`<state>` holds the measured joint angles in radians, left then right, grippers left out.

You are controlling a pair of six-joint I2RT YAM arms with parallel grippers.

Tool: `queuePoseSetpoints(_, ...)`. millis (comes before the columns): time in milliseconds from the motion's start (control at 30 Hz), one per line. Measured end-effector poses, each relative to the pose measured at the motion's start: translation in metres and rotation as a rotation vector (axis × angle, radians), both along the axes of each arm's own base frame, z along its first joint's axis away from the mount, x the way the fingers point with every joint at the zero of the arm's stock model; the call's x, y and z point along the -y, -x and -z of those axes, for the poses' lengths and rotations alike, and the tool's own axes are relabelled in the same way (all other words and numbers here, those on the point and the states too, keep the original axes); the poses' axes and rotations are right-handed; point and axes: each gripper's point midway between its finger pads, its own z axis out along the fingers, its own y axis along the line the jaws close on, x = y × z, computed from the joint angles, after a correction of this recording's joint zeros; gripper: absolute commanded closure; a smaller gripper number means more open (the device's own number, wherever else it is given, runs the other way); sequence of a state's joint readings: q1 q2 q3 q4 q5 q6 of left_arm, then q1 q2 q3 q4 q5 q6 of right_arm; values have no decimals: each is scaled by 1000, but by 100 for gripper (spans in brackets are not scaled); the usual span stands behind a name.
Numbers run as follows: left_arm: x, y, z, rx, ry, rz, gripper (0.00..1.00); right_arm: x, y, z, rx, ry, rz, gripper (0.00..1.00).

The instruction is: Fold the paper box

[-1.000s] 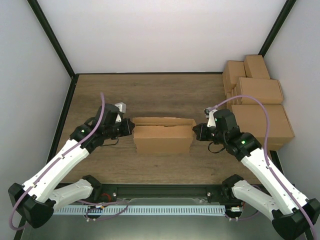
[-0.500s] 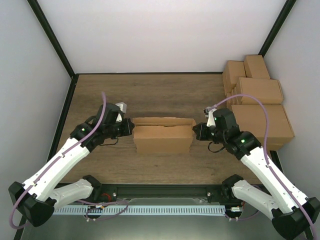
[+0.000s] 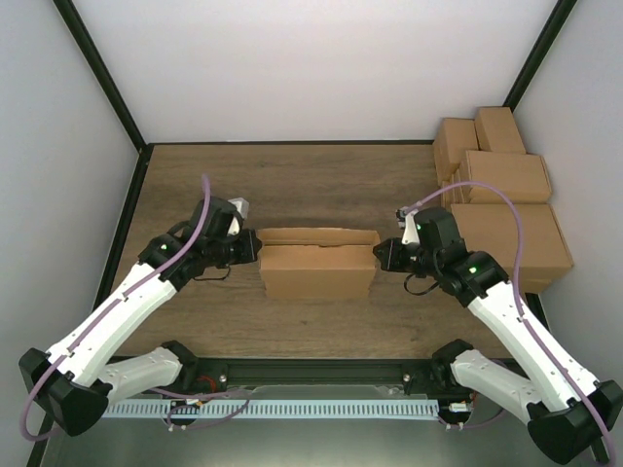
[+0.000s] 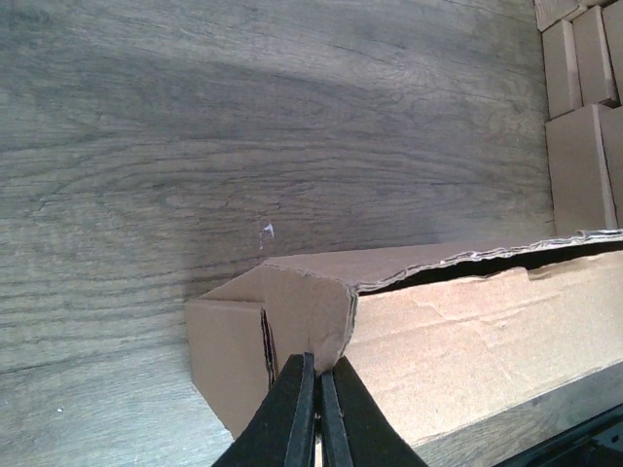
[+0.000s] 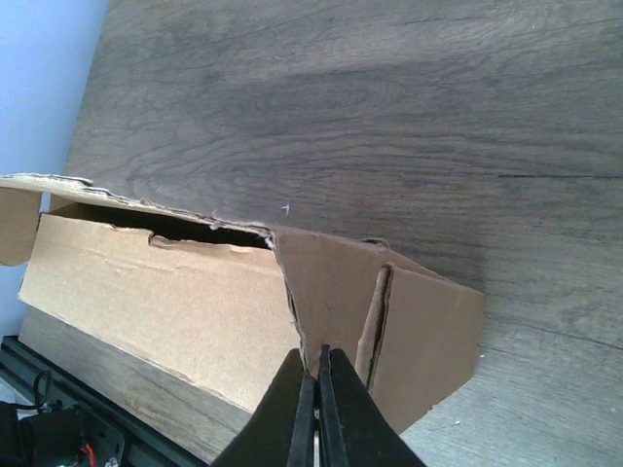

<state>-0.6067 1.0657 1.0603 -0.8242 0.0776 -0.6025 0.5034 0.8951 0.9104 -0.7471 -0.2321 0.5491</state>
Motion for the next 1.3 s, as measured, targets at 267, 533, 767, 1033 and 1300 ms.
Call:
queuePoseSetpoints(267,0,-3,-1,-5,-32,11,96,-3,6,1,-26,-58,15,99)
queuePoseSetpoints(533,0,-2,0,-3,-37,17,96,-4,1,6,6,-81,25,99)
queuePoseSetpoints(767,0,-2,-1,-4,-36,17,96,-1,1,7,16,-61,26,99)
queuePoseSetpoints(1033,-1,-2,-1,-4,-36,17,96,3,3,8,16,-27,18,99)
queuePoseSetpoints(1300,-1,-1,-1,-4,-35,18,96,3,3,9,21,-17,14,99)
